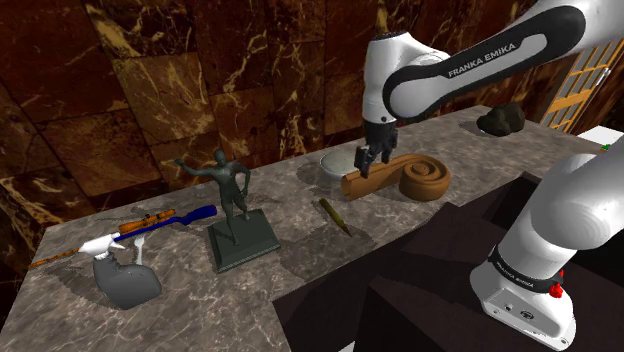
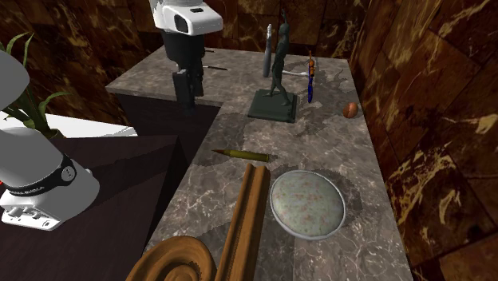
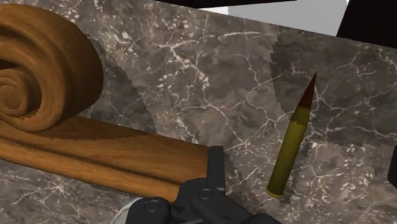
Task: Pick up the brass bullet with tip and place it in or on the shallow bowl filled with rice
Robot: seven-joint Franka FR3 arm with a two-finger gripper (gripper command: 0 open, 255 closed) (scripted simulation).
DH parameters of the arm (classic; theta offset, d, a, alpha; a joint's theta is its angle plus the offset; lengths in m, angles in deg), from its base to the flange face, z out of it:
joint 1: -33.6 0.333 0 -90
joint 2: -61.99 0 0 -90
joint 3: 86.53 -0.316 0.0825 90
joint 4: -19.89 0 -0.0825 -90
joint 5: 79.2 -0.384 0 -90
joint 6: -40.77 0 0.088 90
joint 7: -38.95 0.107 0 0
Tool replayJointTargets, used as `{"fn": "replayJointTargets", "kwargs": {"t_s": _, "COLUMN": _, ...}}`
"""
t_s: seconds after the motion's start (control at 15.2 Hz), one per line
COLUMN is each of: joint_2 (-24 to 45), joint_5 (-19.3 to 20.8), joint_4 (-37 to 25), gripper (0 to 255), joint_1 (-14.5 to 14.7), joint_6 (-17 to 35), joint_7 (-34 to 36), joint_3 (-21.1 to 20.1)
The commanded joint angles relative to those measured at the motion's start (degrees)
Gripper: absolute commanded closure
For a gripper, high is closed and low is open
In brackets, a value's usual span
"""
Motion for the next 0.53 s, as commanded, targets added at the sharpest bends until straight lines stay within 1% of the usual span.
{"fn": "replayJointTargets", "kwargs": {"t_s": 0.0, "joint_2": 4.2, "joint_5": 1.0, "joint_4": 0.2, "gripper": 0, "joint_1": -0.7, "joint_6": 4.4, "joint_7": 3.4, "joint_3": -1.7}}
{"fn": "replayJointTargets", "kwargs": {"t_s": 0.26, "joint_2": 13.6, "joint_5": 5.1, "joint_4": -1.5, "gripper": 0, "joint_1": -2.2, "joint_6": 11.5, "joint_7": 11.5, "joint_3": -4.8}}
{"fn": "replayJointTargets", "kwargs": {"t_s": 0.46, "joint_2": 21.4, "joint_5": 10.1, "joint_4": -3.9, "gripper": 0, "joint_1": -3.1, "joint_6": 15.9, "joint_7": 18.8, "joint_3": -6.4}}
